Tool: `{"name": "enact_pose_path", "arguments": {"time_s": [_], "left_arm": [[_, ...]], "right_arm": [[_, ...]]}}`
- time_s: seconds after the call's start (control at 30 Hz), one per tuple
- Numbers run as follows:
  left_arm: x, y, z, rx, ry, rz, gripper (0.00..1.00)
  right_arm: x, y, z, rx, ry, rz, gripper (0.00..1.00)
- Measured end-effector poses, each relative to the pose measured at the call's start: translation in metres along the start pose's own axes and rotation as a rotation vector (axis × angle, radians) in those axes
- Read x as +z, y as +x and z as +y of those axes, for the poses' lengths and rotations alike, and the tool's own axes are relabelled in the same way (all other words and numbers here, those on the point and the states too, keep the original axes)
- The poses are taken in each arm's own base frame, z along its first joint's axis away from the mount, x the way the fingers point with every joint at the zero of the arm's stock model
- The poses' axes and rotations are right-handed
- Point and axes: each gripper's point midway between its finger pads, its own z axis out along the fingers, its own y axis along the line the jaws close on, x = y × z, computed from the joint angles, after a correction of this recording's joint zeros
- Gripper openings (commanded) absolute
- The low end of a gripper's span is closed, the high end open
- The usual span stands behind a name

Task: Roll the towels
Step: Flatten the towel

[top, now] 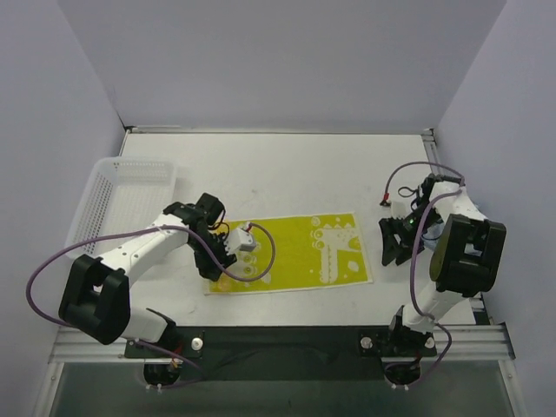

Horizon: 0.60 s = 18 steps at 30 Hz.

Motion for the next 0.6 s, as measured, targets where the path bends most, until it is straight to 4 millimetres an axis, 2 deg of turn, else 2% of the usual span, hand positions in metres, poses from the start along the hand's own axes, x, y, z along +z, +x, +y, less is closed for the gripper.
{"name": "enact_pose_path", "arguments": {"time_s": [0.1, 0.13, 0.23, 0.33, 0.43, 0.6], "left_arm": [[-0.017, -0.02, 0.007, -0.016, -0.025, -0.055, 0.48], [-0.022, -0.026, 0.009, -0.021, -0.032, -0.075, 0.47], [-0.025, -0.033, 0.009, -0.046, -0.025, -0.098, 0.41], [-0.014, -0.026, 0.004, -0.079, 0.018, -0.067, 0.38], [0.003, -0.006, -0.008, -0.105, 0.071, -0.004, 0.36], [0.025, 0.033, -0.024, -0.131, 0.108, 0.115, 0.36]], "right_arm": [[-0.026, -0.025, -0.003, -0.036, 0.044, -0.081, 0.44], [-0.034, -0.035, -0.003, -0.048, 0.059, -0.112, 0.38], [-0.042, -0.054, 0.007, -0.089, 0.073, -0.152, 0.28], [-0.025, -0.057, 0.025, -0.128, 0.051, -0.109, 0.24], [0.006, -0.041, 0.04, -0.136, 0.017, -0.008, 0.22], [0.047, -0.007, 0.038, -0.065, 0.0, 0.159, 0.21]]}}
